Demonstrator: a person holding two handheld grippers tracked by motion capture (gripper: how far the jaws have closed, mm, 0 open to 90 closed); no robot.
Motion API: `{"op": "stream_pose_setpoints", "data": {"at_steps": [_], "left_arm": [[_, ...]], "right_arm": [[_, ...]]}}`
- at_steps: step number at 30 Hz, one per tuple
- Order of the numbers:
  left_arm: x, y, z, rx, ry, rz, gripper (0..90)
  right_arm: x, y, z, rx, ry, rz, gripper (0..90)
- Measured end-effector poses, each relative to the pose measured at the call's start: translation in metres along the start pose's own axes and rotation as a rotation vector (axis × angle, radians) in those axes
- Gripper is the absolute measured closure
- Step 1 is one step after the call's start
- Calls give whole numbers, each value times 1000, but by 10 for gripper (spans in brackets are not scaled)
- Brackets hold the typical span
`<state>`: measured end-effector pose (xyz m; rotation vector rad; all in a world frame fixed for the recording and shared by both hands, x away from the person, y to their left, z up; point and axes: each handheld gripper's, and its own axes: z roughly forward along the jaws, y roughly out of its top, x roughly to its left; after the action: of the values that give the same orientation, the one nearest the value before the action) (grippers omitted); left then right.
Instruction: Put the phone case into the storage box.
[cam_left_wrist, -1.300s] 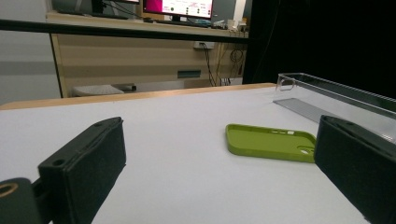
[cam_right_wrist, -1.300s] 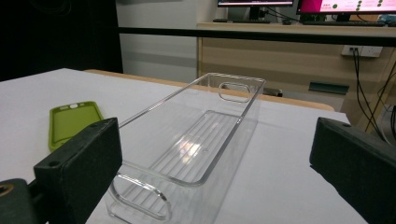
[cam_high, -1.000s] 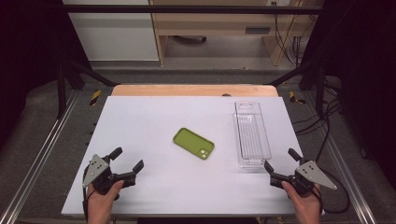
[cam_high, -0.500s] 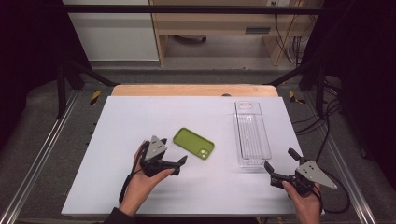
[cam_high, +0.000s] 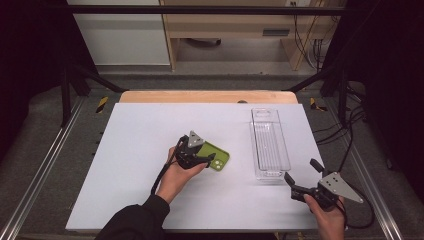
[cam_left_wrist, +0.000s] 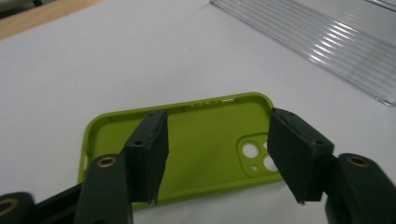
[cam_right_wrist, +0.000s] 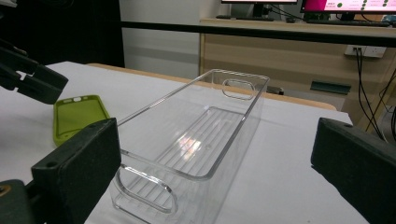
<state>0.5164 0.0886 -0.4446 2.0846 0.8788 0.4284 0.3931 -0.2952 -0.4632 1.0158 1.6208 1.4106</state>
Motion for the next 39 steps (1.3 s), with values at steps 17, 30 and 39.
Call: {"op": "stream_pose_setpoints", "data": {"at_steps": [17, 30, 39], "left_arm": [[4, -6, 20, 150, -8, -43, 898], [5, -12, 16, 236, -39, -65, 900], [-4, -34, -9, 216, -79, -80, 900]], "right_arm": [[-1, -1, 1, 16, -4, -10, 26], [-2, -1, 0, 17, -8, -3, 27], [-1, -1, 0, 19, -5, -5, 25]]}}
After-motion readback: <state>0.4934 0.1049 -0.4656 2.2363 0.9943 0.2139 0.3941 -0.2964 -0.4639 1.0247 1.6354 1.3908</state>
